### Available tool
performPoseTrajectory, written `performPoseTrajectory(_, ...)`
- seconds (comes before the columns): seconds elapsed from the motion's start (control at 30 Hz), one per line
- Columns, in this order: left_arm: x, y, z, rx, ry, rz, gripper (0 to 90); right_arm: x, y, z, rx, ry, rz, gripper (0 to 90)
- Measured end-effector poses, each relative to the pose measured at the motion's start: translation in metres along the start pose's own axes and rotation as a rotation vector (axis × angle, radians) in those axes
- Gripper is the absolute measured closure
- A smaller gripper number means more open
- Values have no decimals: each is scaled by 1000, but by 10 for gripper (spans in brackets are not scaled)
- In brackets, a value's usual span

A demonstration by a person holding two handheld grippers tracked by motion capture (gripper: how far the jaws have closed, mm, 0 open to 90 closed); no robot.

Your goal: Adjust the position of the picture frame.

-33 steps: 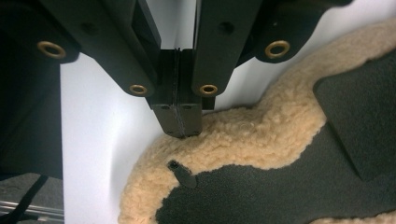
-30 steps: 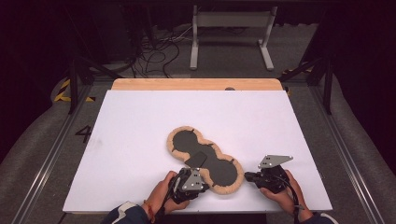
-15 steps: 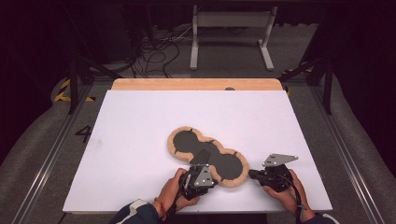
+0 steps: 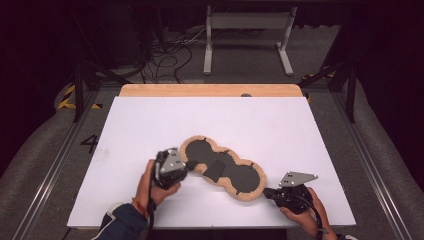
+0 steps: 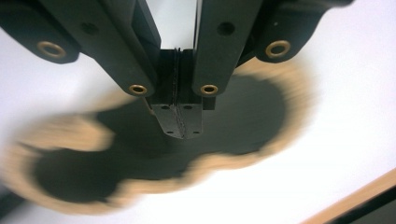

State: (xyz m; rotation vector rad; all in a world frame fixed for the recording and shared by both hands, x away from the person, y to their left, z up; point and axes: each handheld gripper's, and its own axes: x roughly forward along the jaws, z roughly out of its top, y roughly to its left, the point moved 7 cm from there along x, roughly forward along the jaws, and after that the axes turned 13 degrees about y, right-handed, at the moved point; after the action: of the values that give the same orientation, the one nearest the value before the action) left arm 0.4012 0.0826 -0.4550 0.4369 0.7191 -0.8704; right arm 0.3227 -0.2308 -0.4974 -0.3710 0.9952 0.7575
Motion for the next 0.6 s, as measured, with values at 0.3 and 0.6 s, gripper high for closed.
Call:
performPoseTrajectory(0.3, 36, 79, -17, -153, 103, 72, 894, 3, -4, 0, 40, -9, -52, 870)
performPoseTrajectory(0.6, 72, 93, -11, -162, 191, 24, 817, 6, -10, 3, 98, -32, -80, 871)
